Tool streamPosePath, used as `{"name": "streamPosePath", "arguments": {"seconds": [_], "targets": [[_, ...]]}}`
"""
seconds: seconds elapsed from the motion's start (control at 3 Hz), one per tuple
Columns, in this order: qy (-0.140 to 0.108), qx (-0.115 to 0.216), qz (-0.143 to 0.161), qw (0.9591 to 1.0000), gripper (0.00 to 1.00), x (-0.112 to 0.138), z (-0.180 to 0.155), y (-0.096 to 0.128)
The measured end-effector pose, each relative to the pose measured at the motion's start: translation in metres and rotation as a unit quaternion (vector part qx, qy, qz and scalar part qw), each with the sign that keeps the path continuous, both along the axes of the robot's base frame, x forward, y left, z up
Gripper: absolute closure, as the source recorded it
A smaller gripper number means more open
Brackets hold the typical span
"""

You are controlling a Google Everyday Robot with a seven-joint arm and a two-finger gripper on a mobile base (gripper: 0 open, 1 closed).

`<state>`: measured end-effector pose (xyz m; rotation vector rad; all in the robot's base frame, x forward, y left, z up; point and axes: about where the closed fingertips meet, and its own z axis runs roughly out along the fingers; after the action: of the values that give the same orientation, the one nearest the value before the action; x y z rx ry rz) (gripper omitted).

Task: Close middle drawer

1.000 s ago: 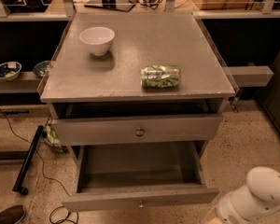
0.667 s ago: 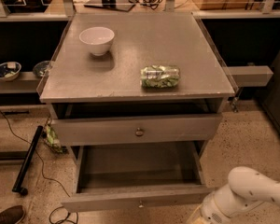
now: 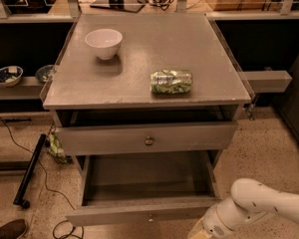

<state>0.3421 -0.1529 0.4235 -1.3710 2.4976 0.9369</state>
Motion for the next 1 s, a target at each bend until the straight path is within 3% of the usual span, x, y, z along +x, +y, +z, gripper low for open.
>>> {"name": "streamPosePath", "arguments": {"seconds": [0.33, 1.0], "targets": [[-0.007, 0.005, -0.032, 0.9995, 1.00, 0.011, -0.006, -0.003], [-0.063, 0.007, -0.062, 0.9961, 1.00, 0.061, 0.017, -0.001]]}}
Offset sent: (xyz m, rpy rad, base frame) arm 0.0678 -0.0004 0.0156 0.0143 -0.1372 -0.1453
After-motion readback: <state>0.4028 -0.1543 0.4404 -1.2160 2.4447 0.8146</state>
